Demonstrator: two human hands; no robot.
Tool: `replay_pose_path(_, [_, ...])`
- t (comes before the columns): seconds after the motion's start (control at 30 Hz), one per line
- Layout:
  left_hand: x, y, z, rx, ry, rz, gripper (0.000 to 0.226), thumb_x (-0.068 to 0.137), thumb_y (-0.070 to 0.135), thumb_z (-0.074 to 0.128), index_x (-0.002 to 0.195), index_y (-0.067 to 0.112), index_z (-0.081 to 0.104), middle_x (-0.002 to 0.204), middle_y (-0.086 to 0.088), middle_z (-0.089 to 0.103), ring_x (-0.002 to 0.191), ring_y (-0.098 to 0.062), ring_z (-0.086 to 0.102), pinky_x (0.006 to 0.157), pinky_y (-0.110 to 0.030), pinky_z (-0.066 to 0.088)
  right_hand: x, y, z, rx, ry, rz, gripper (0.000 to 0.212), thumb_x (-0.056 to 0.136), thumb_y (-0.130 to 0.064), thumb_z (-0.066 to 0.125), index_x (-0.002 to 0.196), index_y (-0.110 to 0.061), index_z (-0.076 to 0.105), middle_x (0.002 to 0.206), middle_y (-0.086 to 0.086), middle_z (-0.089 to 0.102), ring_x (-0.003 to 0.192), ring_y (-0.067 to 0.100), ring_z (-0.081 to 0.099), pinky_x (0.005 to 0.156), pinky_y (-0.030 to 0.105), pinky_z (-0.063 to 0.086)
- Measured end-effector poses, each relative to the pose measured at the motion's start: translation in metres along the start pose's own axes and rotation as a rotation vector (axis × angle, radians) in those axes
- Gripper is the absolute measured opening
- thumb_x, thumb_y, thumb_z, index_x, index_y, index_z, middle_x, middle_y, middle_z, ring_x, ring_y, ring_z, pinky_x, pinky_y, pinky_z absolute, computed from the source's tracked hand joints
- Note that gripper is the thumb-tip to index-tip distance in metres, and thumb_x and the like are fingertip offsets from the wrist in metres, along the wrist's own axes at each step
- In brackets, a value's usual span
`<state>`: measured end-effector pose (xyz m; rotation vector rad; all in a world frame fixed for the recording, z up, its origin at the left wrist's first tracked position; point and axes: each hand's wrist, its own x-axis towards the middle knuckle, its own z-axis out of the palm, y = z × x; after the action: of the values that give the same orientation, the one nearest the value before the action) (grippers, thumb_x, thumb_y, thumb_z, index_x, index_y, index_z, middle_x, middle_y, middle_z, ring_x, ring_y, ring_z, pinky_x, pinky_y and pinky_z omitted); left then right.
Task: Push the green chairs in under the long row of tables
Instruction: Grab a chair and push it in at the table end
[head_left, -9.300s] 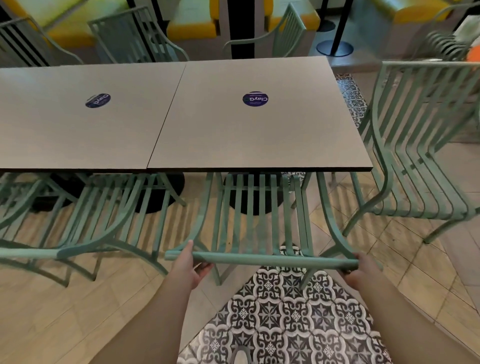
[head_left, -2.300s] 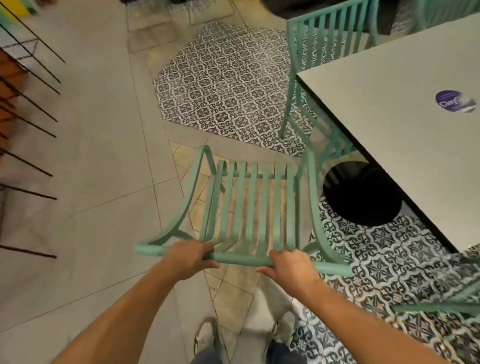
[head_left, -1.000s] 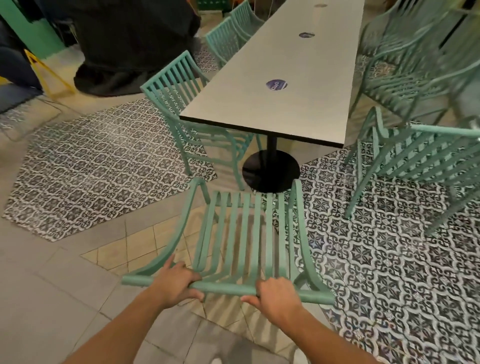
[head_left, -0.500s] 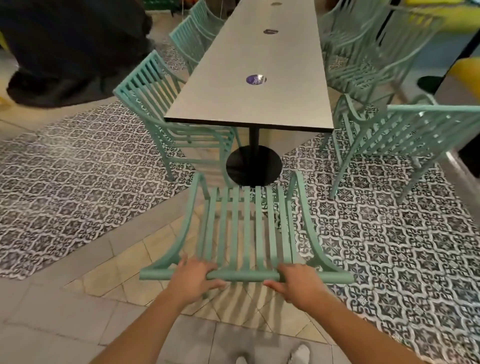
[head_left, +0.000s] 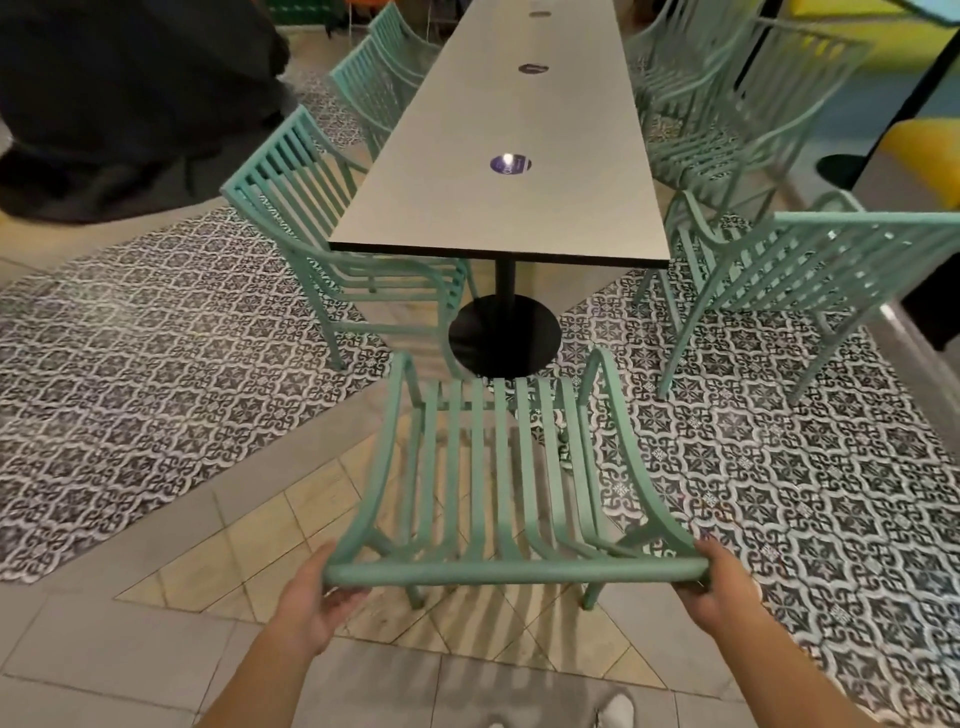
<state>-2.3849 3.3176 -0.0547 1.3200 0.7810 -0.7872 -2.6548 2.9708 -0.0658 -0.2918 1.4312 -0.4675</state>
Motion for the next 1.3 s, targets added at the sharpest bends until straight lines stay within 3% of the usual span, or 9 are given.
replay_pose_path(0.1, [0.002, -0.001, 0.011, -0.05, 0.023, 0.027, 0.036, 0.098, 0.015, 0.054, 0.13, 0.0, 0.05, 0.115, -0.022, 0.056, 0.114, -0.036, 0.057, 0.097, -0.047, 0.047, 0.001, 0.001, 0.009, 0.09, -0.007, -0.008, 0.016, 0.095, -0.01, 0.046, 0.107, -0.005, 0.055, 0.102, 0.011, 0.057, 0.08, 0.022, 0.054, 0.1, 0.038, 0.044])
replay_pose_path(0.23, [0.015, 0.009, 0.012, -0.073, 0.036, 0.005, 0.035, 0.097, 0.011, 0.053, 0.129, -0.003, 0.046, 0.109, -0.025, 0.058, 0.09, -0.033, 0.062, 0.099, -0.054, 0.046, -0.001, -0.005, 0.02, 0.104, 0.001, 0.027, 0.009, 0.096, -0.01, 0.041, 0.091, -0.005, 0.048, 0.084, 0.009, 0.048, 0.071, 0.02, 0.048, 0.065, 0.033, 0.045])
replay_pose_path(0.3, [0.02, 0.015, 0.017, -0.074, 0.042, 0.005, 0.036, 0.097, 0.01, 0.053, 0.128, -0.004, 0.045, 0.1, -0.025, 0.058, 0.086, -0.033, 0.062, 0.095, -0.051, 0.048, -0.001, -0.009, 0.029, 0.09, -0.001, 0.033, 0.011, 0.095, -0.01, 0.04, 0.09, -0.005, 0.048, 0.083, 0.011, 0.046, 0.071, 0.02, 0.047, 0.063, 0.034, 0.043])
replay_pose_path(0.4, [0.028, 0.024, 0.028, -0.07, 0.037, 0.018, 0.033, 0.096, 0.008, 0.054, 0.125, -0.004, 0.046, 0.096, -0.025, 0.057, 0.088, -0.033, 0.061, 0.091, -0.049, 0.049, 0.0, -0.016, 0.037, 0.08, 0.01, 0.033, 0.017, 0.094, -0.009, 0.04, 0.108, -0.006, 0.048, 0.088, 0.013, 0.051, 0.077, 0.025, 0.051, 0.069, 0.039, 0.047])
replay_pose_path(0.53, [0.041, 0.037, 0.052, -0.033, 0.009, 0.019, 0.033, 0.094, 0.008, 0.055, 0.125, -0.005, 0.048, 0.104, -0.024, 0.058, 0.094, -0.032, 0.06, 0.079, -0.046, 0.054, 0.005, -0.028, 0.049, 0.04, 0.045, 0.027, 0.027, 0.093, -0.011, 0.043, 0.118, -0.006, 0.05, 0.103, 0.016, 0.058, 0.091, 0.03, 0.057, 0.097, 0.046, 0.046])
replay_pose_path(0.67, [0.055, 0.053, 0.084, -0.001, -0.008, 0.017, 0.035, 0.095, 0.009, 0.054, 0.126, -0.006, 0.049, 0.101, -0.024, 0.059, 0.088, -0.03, 0.061, 0.085, -0.045, 0.053, 0.014, -0.047, 0.066, 0.037, 0.087, 0.003, 0.023, 0.094, -0.012, 0.042, 0.116, -0.007, 0.047, 0.092, 0.014, 0.055, 0.08, 0.028, 0.054, 0.092, 0.041, 0.045])
replay_pose_path(0.83, [0.079, 0.072, 0.128, 0.052, -0.014, 0.035, 0.036, 0.096, 0.011, 0.054, 0.129, -0.004, 0.05, 0.098, -0.022, 0.059, 0.107, -0.035, 0.057, 0.093, -0.046, 0.048, 0.027, -0.075, 0.09, 0.082, 0.109, -0.015, 0.02, 0.097, -0.011, 0.04, 0.116, -0.006, 0.045, 0.09, 0.014, 0.051, 0.092, 0.029, 0.053, 0.1, 0.044, 0.043])
replay_pose_path(1.0, [0.096, 0.091, 0.167, 0.068, -0.02, 0.041, 0.038, 0.094, 0.011, 0.057, 0.127, -0.005, 0.05, 0.1, -0.025, 0.059, 0.091, -0.032, 0.061, 0.087, -0.043, 0.049, 0.041, -0.107, 0.118, 0.056, 0.116, -0.013, 0.025, 0.094, -0.011, 0.043, 0.118, -0.003, 0.044, 0.114, 0.017, 0.051, 0.1, 0.031, 0.054, 0.099, 0.047, 0.044])
replay_pose_path(1.3, [0.121, 0.123, 0.214, 0.044, -0.022, 0.033, 0.039, 0.096, 0.009, 0.054, 0.131, -0.005, 0.046, 0.101, -0.024, 0.057, 0.105, -0.036, 0.056, 0.083, -0.045, 0.048, 0.054, -0.134, 0.156, 0.025, 0.12, -0.021, 0.035, 0.096, -0.012, 0.042, 0.13, -0.003, 0.043, 0.125, 0.018, 0.052, 0.119, 0.032, 0.051, 0.103, 0.049, 0.043])
